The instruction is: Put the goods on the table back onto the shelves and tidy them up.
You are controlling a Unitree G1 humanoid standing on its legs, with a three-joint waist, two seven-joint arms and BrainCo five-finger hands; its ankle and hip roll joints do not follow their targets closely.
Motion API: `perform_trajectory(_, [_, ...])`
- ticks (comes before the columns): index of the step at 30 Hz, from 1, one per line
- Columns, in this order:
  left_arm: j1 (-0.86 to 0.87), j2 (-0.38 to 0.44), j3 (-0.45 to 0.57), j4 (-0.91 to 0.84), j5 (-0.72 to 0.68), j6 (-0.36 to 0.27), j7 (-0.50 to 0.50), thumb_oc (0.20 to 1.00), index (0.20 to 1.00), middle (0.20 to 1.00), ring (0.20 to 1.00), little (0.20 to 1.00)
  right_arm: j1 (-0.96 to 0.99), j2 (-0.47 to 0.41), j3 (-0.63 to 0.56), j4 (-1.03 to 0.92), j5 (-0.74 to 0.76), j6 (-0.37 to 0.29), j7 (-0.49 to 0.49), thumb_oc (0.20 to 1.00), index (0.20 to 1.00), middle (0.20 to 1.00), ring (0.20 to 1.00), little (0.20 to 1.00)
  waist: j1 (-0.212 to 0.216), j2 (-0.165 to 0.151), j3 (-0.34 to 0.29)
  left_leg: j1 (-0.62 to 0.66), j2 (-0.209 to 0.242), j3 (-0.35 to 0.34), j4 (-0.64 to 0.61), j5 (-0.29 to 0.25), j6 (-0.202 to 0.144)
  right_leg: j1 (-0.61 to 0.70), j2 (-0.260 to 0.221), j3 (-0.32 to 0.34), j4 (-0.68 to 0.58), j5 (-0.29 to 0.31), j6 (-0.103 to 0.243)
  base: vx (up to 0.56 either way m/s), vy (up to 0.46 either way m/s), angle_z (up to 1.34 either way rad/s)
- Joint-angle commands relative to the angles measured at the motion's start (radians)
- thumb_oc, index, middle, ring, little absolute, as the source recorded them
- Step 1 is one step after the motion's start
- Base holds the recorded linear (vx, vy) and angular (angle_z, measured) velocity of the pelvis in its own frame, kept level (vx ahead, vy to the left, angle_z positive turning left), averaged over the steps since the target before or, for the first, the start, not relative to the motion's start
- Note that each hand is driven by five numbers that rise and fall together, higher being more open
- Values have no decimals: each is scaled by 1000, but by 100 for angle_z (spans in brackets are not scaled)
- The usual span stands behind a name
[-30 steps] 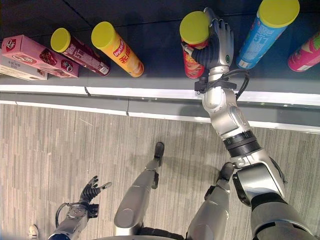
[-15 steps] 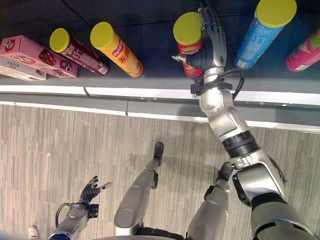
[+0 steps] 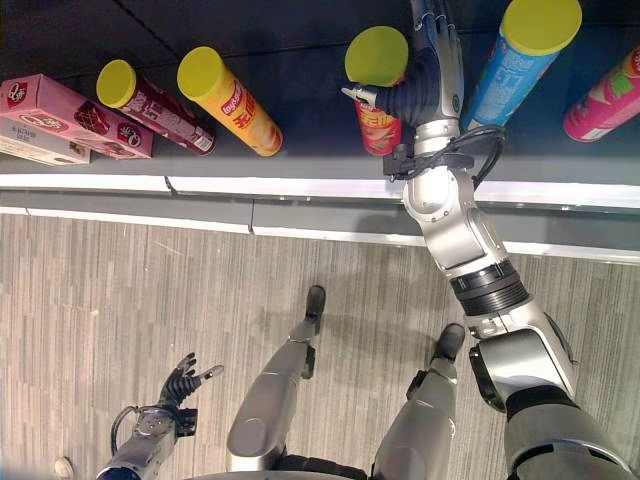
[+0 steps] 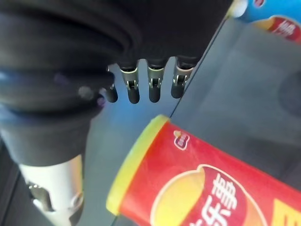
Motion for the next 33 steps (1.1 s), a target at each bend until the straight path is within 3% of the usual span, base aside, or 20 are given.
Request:
perform_trajectory(1, [-22, 47, -23, 51, -19, 12, 7, 1000, 1000, 1000, 1000, 1000, 41, 32, -60, -70, 112, -93, 23, 1000, 1000, 1000, 1000, 1000, 15, -47, -58, 95, 40, 39, -137, -30, -25, -37, 37, 111, -26, 10, -46, 5, 0, -3])
perform_trajectory(7, [-22, 47, -23, 51, -19, 12, 7, 1000, 1000, 1000, 1000, 1000, 41, 32, -60, -70, 112, -93, 23, 1000, 1000, 1000, 1000, 1000, 15, -47, -58, 95, 40, 39, -137, -30, -25, -37, 37, 111, -26, 10, -46, 0, 0, -5])
perform_trajectory(11, [-11, 35, 8, 57, -14, 20, -12, 1000, 1000, 1000, 1000, 1000, 229, 60, -92, -148, 260, -147, 130, 1000, 1000, 1000, 1000, 1000, -17, -68, -52, 104, 50, 56, -140, -33, -29, -34, 41, 118, -43, 19, -43, 0, 0, 0])
perform_trajectory(19, [-3, 24, 22, 62, -8, 22, -12, 1000, 1000, 1000, 1000, 1000, 310, 71, -78, -178, 242, -145, 160, 1000, 1000, 1000, 1000, 1000, -29, -77, -41, 103, 53, 63, -138, -33, -31, -39, 43, 122, -43, 22, -43, 0, 1, -3])
perform_trajectory(25, [12, 31, 33, 44, 5, 11, -4, 1000, 1000, 1000, 1000, 1000, 323, 37, 3, -33, 113, -93, 183, 1000, 1000, 1000, 1000, 1000, -30, -77, -14, 84, 51, 63, -125, -33, -30, -58, 39, 123, -29, 19, -43, 0, 0, 0])
perform_trajectory(33, [6, 49, 23, 51, 1, -1, -2, 1000, 1000, 1000, 1000, 1000, 210, 14, 46, 155, 89, -70, 157, 1000, 1000, 1000, 1000, 1000, -12, -65, 2, 76, 46, 58, -120, -34, -29, -76, 36, 124, 0, 10, -45, 0, 0, 0])
